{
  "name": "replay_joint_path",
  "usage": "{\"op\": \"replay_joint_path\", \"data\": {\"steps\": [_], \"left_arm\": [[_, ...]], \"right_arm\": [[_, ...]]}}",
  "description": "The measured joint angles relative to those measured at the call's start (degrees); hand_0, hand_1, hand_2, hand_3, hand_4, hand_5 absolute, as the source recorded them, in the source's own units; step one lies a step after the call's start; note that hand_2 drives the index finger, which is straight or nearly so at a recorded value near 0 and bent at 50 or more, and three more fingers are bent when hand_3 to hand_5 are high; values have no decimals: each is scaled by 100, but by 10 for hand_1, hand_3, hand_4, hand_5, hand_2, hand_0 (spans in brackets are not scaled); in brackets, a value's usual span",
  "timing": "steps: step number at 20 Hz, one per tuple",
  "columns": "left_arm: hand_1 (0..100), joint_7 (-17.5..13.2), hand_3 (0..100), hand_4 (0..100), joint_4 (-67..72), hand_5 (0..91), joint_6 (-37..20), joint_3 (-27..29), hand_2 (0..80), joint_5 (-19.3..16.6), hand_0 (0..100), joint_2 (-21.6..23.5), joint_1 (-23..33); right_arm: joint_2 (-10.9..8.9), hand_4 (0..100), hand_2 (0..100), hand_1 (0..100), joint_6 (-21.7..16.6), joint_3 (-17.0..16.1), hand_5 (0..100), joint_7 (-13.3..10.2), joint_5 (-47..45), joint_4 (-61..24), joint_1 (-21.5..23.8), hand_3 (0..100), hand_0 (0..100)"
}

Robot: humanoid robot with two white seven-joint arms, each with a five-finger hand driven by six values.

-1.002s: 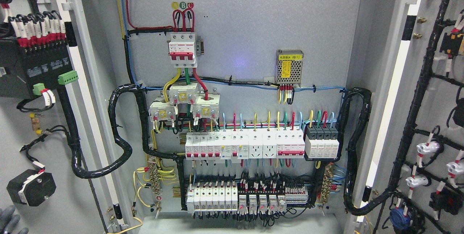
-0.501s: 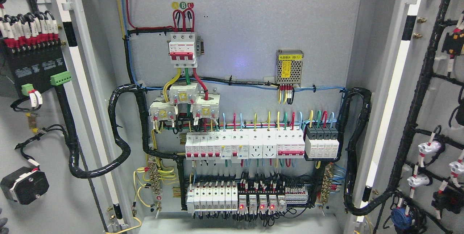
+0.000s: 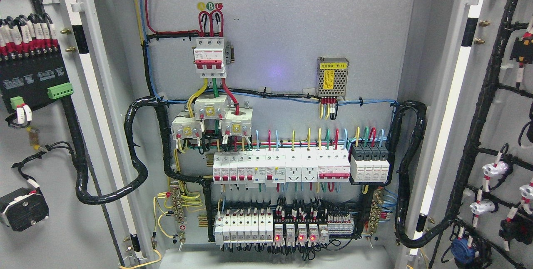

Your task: Open door with both hands

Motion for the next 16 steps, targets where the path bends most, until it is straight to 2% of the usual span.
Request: {"op": "replay_joint_path", "data": {"steps": [16], "left_arm": [[0, 18, 0, 0, 463, 0, 9, 150, 0, 344, 0, 228, -66]], "right_arm": [[-1, 0, 0, 0, -44, -17, 0, 2, -24, 21, 6, 0, 191]]}}
